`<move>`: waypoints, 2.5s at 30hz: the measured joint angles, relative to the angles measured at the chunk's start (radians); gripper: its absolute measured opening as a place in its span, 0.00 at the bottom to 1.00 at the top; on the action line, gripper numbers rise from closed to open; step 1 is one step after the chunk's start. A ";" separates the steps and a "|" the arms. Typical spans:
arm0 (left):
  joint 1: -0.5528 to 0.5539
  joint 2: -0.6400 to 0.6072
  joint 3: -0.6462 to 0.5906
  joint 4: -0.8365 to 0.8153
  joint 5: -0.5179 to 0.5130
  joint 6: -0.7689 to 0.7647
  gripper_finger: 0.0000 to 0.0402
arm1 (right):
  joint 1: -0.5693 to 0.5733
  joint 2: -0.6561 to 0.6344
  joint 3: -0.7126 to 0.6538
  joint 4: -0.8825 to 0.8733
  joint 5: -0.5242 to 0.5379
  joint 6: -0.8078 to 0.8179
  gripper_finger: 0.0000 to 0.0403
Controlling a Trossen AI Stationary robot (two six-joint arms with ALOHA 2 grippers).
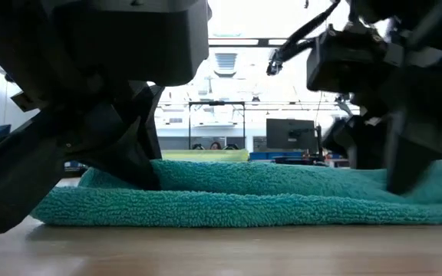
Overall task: Roll microfiber towels into tight, uniform cylinder then place into a basket
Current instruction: Roll the light blue towel
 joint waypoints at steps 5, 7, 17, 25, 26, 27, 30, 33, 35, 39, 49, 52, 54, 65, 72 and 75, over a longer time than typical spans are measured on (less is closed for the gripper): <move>0.000 0.000 0.000 -0.005 0.005 -0.001 0.00 | 0.014 0.017 0.004 0.002 0.001 0.000 0.48; 0.000 0.000 -0.001 -0.005 0.009 -0.001 0.00 | 0.014 0.010 0.003 -0.003 0.007 0.000 0.45; 0.000 0.000 -0.003 -0.008 0.036 0.002 0.00 | 0.015 -0.067 -0.001 -0.121 -0.004 -0.042 0.17; 0.000 0.000 -0.006 -0.005 0.055 0.050 0.00 | 0.051 -0.069 0.005 -0.166 0.122 -0.141 0.03; 0.000 0.000 -0.006 -0.005 0.057 0.051 0.00 | 0.062 -0.069 0.016 -0.194 0.165 -0.167 0.03; 0.000 0.000 -0.006 -0.004 0.058 0.054 0.00 | 0.076 -0.069 0.029 -0.231 0.219 -0.196 0.03; 0.001 0.000 -0.006 0.003 0.057 0.056 0.00 | 0.132 -0.065 0.072 -0.361 0.413 -0.279 0.02; 0.002 -0.002 -0.006 0.005 0.057 0.056 0.00 | 0.188 -0.063 0.103 -0.436 0.550 -0.325 0.02; 0.002 -0.002 -0.006 0.005 0.058 0.056 0.00 | 0.217 -0.059 0.113 -0.438 0.585 -0.335 0.02; 0.002 -0.002 -0.006 0.008 0.059 0.056 0.00 | 0.256 -0.045 0.106 -0.433 0.634 -0.353 0.02; 0.000 -0.003 -0.002 0.047 0.111 0.132 0.00 | 0.270 0.174 0.128 -0.426 0.778 -0.436 0.02; -0.003 -0.012 -0.002 0.028 0.126 0.132 0.00 | 0.269 0.189 0.144 -0.430 0.783 -0.473 0.02; -0.006 -0.027 -0.002 0.022 0.141 0.128 0.00 | 0.268 0.182 0.144 -0.430 0.781 -0.477 0.02; -0.022 -0.168 -0.005 0.065 0.267 0.124 0.17 | 0.268 0.168 0.137 -0.430 0.757 -0.410 0.02; 0.007 -0.172 -0.043 0.085 0.296 0.124 0.44 | 0.268 0.169 0.136 -0.425 0.757 -0.376 0.02; 0.019 -0.209 -0.086 0.073 0.281 0.124 0.53 | 0.269 0.169 0.136 -0.425 0.757 -0.378 0.02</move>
